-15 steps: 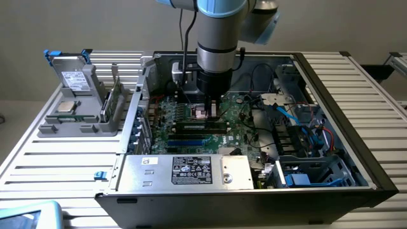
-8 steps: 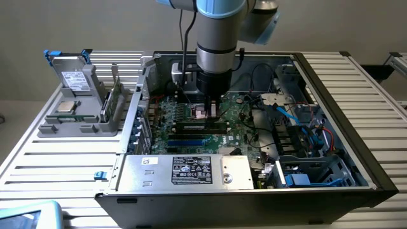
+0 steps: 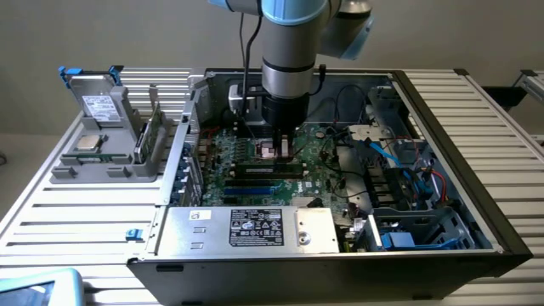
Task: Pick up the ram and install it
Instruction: 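Insert the ram into the slot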
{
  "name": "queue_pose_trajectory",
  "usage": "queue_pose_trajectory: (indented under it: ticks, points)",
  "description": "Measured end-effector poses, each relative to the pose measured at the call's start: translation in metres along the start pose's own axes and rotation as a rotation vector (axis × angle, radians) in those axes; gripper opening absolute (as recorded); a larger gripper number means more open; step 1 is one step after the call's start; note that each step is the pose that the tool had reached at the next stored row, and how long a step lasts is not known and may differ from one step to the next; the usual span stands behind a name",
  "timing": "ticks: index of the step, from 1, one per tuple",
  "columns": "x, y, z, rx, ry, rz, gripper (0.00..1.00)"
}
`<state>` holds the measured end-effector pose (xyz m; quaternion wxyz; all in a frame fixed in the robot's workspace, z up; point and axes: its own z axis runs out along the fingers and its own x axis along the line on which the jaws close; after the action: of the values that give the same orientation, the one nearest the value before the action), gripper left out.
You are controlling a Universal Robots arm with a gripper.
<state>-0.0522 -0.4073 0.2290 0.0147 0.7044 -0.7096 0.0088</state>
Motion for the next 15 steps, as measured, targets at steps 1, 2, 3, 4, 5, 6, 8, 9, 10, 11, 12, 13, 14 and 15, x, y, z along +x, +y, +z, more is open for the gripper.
queue_pose_trajectory:
  ticks: [1, 2, 3, 4, 5, 6, 8, 9, 10, 11, 12, 13, 14, 15]
  points:
    - [0.0000, 0.0000, 0.0001, 0.0005, 0.0000, 0.000, 0.13]
    - [0.0000, 0.0001, 0.0003, 0.0011, -0.0002, 0.000, 0.13]
    - [0.0000, 0.0001, 0.0004, 0.0013, -0.0001, 0.000, 0.13]
    - [0.0000, 0.0000, 0.0005, 0.0014, -0.0001, 0.000, 0.13]
    - [-0.0001, 0.0001, 0.0007, 0.0017, -0.0002, 0.000, 0.13]
    - [0.0000, 0.0001, 0.0007, 0.0017, -0.0001, 0.000, 0.13]
    - [-0.0001, 0.0001, 0.0012, 0.0020, -0.0003, 0.000, 0.13]
    - [-0.0001, 0.0002, 0.0014, 0.0022, -0.0003, 0.000, 0.13]
    - [-0.0001, 0.0002, 0.0015, 0.0022, -0.0002, 0.000, 0.13]
    - [-0.0001, 0.0002, 0.0016, 0.0022, -0.0001, 0.000, 0.13]
    - [-0.0001, 0.0002, 0.0018, 0.0023, -0.0002, 0.000, 0.13]
    - [-0.0001, 0.0002, 0.0019, 0.0023, -0.0001, 0.000, 0.13]
    - [-0.0001, 0.0002, 0.0020, 0.0023, -0.0001, 0.000, 0.13]
    - [-0.0001, 0.0003, 0.0020, 0.0023, 0.0000, 0.000, 0.13]
